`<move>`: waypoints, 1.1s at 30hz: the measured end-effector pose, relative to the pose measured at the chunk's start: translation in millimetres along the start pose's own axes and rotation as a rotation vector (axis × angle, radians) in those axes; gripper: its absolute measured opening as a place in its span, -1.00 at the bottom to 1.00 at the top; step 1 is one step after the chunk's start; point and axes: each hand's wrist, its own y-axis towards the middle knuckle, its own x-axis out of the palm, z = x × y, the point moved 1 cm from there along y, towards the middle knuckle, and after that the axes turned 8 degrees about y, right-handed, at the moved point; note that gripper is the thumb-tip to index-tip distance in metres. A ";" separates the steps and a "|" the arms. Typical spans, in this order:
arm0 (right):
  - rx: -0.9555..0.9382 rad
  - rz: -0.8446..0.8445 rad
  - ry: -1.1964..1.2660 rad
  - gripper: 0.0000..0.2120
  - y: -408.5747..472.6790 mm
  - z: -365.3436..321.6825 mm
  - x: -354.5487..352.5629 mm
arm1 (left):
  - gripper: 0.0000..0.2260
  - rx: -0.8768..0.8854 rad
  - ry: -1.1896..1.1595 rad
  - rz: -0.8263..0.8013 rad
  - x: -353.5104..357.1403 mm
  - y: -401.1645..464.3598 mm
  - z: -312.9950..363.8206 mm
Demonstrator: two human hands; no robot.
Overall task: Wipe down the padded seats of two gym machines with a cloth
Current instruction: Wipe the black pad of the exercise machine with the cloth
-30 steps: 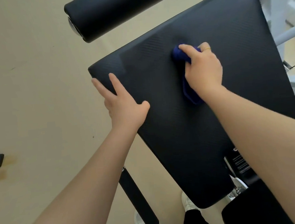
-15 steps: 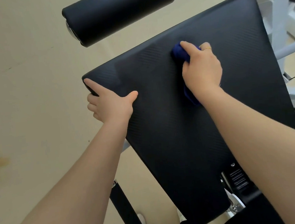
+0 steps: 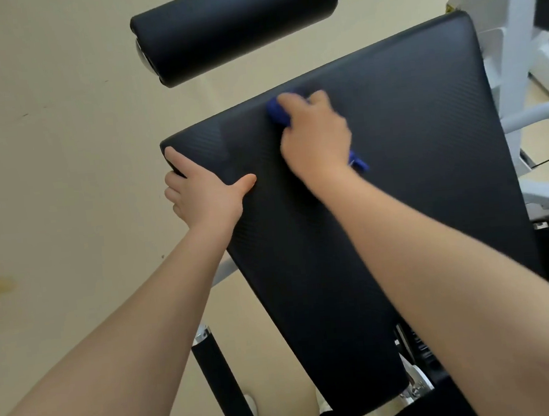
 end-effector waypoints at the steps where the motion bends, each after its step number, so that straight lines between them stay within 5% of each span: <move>1: -0.126 -0.065 -0.027 -0.64 -10.6 -10.1 8.7 | 0.06 -0.002 -0.007 0.000 -0.1 0.0 -0.4; 4: -0.290 -0.104 -0.109 -0.61 -0.6 -4.5 5.0 | 0.06 0.006 -0.006 0.003 -0.8 0.3 -0.9; 8: 0.087 0.092 -0.026 -0.62 40.4 39.1 -26.3 | 0.03 0.035 0.017 -0.009 0.3 -0.8 -3.8; 10: 0.132 0.096 -0.031 -0.67 38.2 31.5 -22.1 | 0.04 0.036 0.031 -0.009 0.4 -1.2 -3.1; 16: -0.323 -0.116 -0.142 -0.65 0.4 -27.6 16.9 | 0.06 -0.004 0.005 -0.052 -6.2 0.4 1.3; 19: -0.261 -0.087 -0.166 -0.70 17.1 -18.9 6.3 | 0.03 0.036 -0.024 -0.102 -12.1 -0.5 -6.4; 22: -0.076 0.005 -0.094 -0.75 20.1 -25.2 6.0 | -0.21 0.066 -0.211 -0.127 -18.4 3.0 -18.9; 29: -0.470 -0.201 -0.111 -0.70 -27.8 -90.3 48.8 | -0.49 -0.190 -0.740 -0.147 -42.3 6.8 -32.9; 33: -0.187 -0.044 -0.153 -0.77 14.8 -61.1 20.3 | -0.60 -0.248 -0.762 -0.207 -50.9 3.5 -36.4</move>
